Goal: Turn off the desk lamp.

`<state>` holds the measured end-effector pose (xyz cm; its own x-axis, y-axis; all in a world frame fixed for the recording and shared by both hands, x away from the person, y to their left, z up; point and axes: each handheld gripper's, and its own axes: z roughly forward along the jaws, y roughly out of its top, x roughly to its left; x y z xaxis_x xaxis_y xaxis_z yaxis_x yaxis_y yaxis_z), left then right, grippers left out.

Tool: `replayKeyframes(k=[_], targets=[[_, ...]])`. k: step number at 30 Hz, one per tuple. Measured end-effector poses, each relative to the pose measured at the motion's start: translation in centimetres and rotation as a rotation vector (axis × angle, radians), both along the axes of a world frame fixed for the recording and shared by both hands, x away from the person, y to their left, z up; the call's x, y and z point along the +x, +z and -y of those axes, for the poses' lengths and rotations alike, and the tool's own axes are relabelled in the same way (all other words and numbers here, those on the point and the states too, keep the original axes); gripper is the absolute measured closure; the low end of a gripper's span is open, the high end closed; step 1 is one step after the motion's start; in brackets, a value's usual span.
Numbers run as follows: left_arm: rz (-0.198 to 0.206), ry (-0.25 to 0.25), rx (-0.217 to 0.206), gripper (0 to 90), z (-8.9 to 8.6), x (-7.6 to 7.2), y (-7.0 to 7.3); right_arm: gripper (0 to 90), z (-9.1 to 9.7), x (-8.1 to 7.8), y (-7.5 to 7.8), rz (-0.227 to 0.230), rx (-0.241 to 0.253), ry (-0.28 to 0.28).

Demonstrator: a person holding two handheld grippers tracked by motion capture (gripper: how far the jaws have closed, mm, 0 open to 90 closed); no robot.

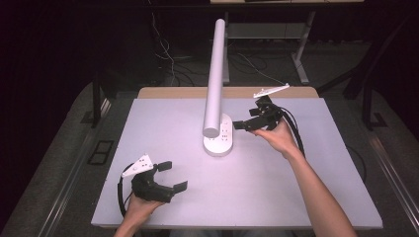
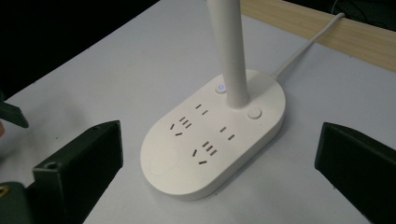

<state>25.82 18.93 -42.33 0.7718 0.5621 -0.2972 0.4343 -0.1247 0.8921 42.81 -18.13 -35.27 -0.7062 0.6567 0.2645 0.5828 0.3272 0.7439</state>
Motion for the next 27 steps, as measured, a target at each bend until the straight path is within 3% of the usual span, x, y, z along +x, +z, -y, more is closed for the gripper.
replayKeyframes(k=[16, 21, 22, 27], targets=[[0.002, -0.001, -0.003, 0.0, 0.0, 0.0, 0.0, 1.2, -1.3, 2.8, -1.9, -0.034, -0.002, -0.032], [0.002, 0.003, -0.008, 0.0, 0.0, 0.0, 0.0, 8.9, -1.7, 3.5, -1.9, -0.041, 0.006, -0.029], [0.002, 0.003, -0.006, 0.0, -0.1, 0.0, 0.1, 18.6, -1.9, 3.7, -2.0, -0.045, 0.014, -0.018], [0.005, 0.003, -0.009, 0.0, -0.1, -0.1, 0.1, 31.8, -2.4, 4.2, -2.2, -0.046, 0.001, -0.020]])
